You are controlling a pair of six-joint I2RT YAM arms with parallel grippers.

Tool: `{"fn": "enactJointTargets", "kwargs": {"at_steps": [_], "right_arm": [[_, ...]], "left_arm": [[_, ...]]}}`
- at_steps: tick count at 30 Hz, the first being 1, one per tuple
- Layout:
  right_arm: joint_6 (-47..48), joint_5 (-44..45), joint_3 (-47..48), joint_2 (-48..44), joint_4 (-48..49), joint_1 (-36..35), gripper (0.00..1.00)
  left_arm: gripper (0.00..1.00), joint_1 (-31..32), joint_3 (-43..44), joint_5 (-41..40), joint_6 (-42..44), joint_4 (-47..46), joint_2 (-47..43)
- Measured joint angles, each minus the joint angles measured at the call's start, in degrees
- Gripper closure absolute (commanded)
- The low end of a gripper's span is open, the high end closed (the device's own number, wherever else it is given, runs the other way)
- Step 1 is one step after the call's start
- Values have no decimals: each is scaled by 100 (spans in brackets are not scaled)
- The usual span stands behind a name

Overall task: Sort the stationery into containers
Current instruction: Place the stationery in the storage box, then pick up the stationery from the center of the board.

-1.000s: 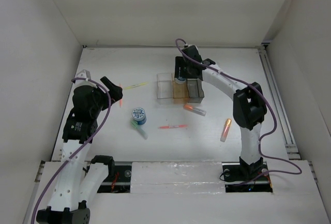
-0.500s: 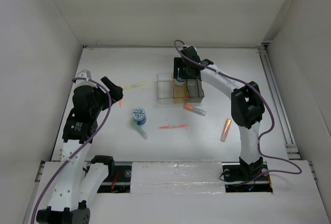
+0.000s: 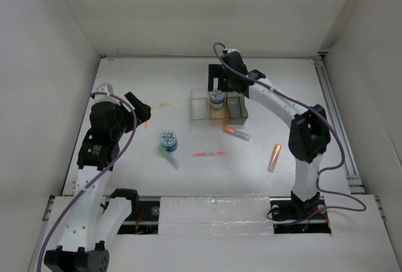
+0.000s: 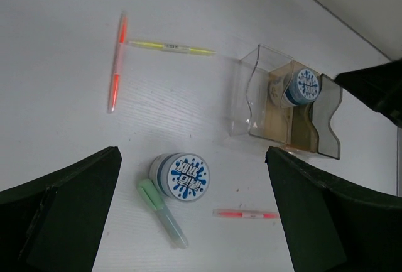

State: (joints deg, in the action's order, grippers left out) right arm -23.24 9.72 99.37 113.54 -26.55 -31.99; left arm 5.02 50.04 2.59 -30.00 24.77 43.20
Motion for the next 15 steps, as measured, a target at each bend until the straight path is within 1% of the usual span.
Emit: {"fn": "enactJointTargets", "kwargs": {"at_steps": [3, 7, 9, 13, 15], "right_arm": [[46, 83, -437, -688, -28, -42, 0], [219, 87, -730, -1523, -57, -70, 0], [295, 90, -946, -1908, -26, -76, 0], [398, 81, -1606, -2553, -2, -85, 0], [413, 81, -1875, -2739, -28, -96, 0]], "left_arm": [[0, 168, 42, -76, 0, 44, 442], [0, 833, 251, -164, -157, 184, 1480], [0, 968, 164, -35, -289, 175, 1917], [0, 979, -428, 96, -535, 155, 2072], [0, 1047, -538, 46, -636, 223, 2076]]}}
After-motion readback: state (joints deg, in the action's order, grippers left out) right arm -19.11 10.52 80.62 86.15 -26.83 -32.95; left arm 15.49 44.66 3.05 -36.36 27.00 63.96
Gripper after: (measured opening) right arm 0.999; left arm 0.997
